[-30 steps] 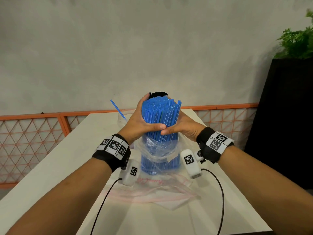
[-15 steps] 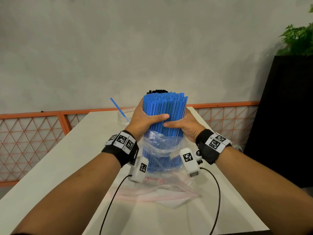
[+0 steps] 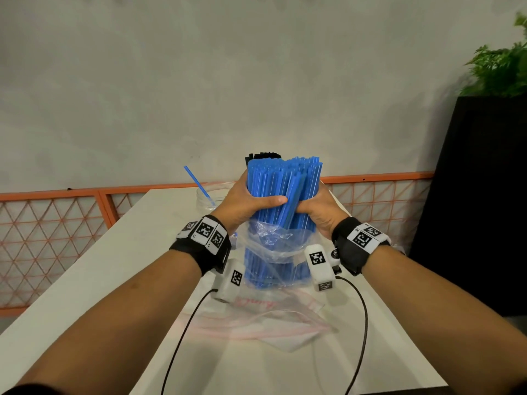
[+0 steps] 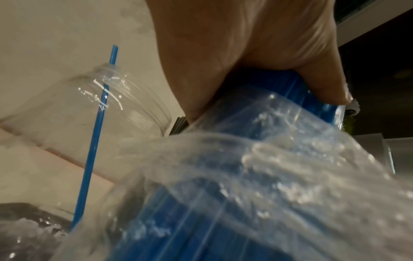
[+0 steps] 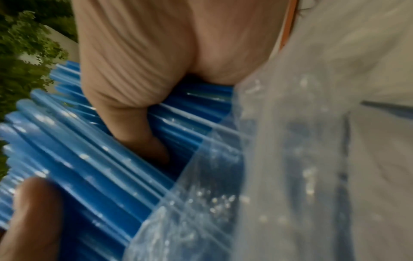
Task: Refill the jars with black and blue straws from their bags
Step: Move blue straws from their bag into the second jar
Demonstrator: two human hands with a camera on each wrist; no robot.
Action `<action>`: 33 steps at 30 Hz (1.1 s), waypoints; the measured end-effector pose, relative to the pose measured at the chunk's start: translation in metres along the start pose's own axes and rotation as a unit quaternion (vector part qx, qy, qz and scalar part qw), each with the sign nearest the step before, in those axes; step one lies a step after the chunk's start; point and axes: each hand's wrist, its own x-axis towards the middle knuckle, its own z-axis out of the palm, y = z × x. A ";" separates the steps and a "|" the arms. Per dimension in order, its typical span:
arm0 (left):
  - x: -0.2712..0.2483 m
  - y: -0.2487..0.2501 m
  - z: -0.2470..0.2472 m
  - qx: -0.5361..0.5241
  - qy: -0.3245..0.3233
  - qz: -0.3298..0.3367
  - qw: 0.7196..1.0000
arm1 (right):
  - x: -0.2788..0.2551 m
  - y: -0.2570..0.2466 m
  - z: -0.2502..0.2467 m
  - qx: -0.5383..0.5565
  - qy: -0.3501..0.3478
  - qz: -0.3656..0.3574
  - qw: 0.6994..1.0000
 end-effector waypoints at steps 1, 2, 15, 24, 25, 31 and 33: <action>-0.001 0.001 -0.002 0.005 -0.009 -0.001 1.000 | 0.000 0.000 0.000 -0.005 0.003 0.001 1.000; -0.002 0.003 -0.004 0.010 -0.014 -0.001 1.000 | 0.000 0.000 0.000 -0.008 0.007 0.003 1.000; -0.004 0.007 -0.031 0.032 0.028 0.023 0.999 | 0.003 0.000 0.004 -0.050 0.049 -0.011 0.998; 0.018 0.015 -0.022 0.107 0.027 0.024 0.994 | 0.006 0.002 0.007 -0.046 0.084 -0.019 0.995; 0.021 0.018 -0.024 0.108 0.036 0.033 0.993 | 0.007 0.003 0.007 -0.046 0.085 -0.021 0.995; 0.023 0.002 -0.027 0.097 0.056 0.003 0.994 | 0.010 0.006 0.007 -0.052 0.093 -0.022 0.994; 0.022 0.001 -0.028 0.053 0.063 0.003 0.997 | 0.011 0.006 0.007 -0.054 0.097 -0.021 0.994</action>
